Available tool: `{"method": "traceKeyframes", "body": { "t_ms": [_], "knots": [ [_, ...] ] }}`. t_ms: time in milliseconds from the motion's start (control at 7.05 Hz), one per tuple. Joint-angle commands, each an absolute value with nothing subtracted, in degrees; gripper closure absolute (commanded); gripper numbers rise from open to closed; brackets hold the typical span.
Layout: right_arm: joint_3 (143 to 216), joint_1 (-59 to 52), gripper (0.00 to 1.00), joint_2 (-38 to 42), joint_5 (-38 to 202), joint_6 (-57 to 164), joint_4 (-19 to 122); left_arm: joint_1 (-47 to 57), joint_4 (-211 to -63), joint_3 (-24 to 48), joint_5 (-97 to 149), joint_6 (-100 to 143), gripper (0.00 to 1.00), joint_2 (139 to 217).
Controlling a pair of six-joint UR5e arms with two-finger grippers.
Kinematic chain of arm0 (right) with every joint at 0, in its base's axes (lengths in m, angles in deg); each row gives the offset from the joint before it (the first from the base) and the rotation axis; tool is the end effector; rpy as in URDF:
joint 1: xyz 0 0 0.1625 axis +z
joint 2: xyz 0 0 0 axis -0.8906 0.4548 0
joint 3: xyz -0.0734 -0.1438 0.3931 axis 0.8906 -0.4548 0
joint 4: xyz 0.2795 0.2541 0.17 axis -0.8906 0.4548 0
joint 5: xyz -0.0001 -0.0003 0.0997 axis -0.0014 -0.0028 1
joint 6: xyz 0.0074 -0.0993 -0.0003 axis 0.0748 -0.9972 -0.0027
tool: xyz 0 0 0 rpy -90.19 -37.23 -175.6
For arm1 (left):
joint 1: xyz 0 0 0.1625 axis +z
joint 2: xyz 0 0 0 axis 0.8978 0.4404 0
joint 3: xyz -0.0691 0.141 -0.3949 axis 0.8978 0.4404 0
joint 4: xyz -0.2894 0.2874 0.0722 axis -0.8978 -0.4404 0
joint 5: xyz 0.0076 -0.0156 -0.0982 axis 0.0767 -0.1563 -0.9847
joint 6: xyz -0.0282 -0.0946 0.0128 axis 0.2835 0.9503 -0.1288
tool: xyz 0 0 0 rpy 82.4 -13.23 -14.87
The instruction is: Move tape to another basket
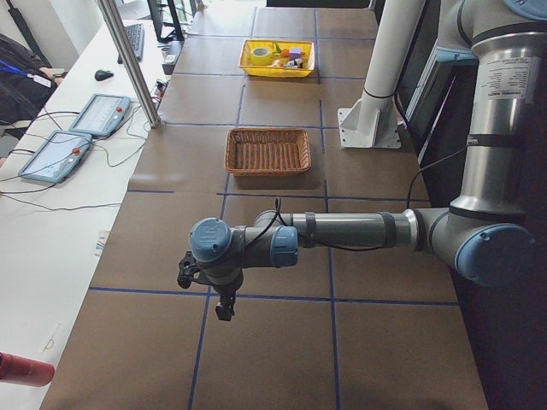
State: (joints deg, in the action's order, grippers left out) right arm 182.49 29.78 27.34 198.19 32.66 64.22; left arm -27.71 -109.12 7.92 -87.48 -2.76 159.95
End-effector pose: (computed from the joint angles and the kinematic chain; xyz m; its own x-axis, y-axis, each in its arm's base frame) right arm 0.0793 -0.4527 0.6428 0.6508 -0.0650 0.7565 0.0053 0.9967 0.0811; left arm -0.0764 -0.4981 0.6730 0.6989 0.1053 -0.7075 -0.0867 0.9943 0.0624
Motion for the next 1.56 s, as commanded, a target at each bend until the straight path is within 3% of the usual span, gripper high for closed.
{"method": "traceKeyframes", "body": {
  "t_ms": [0,1419],
  "knots": [
    [182.52,29.78,0.00,27.25,198.23,32.67,64.22,-27.71,-109.13,7.92,-87.48,-2.76,0.00,159.90],
    [184.09,26.47,0.00,25.06,197.71,39.22,64.48,-27.71,-109.13,7.74,-87.48,-2.85,0.00,159.90]
  ]
}}
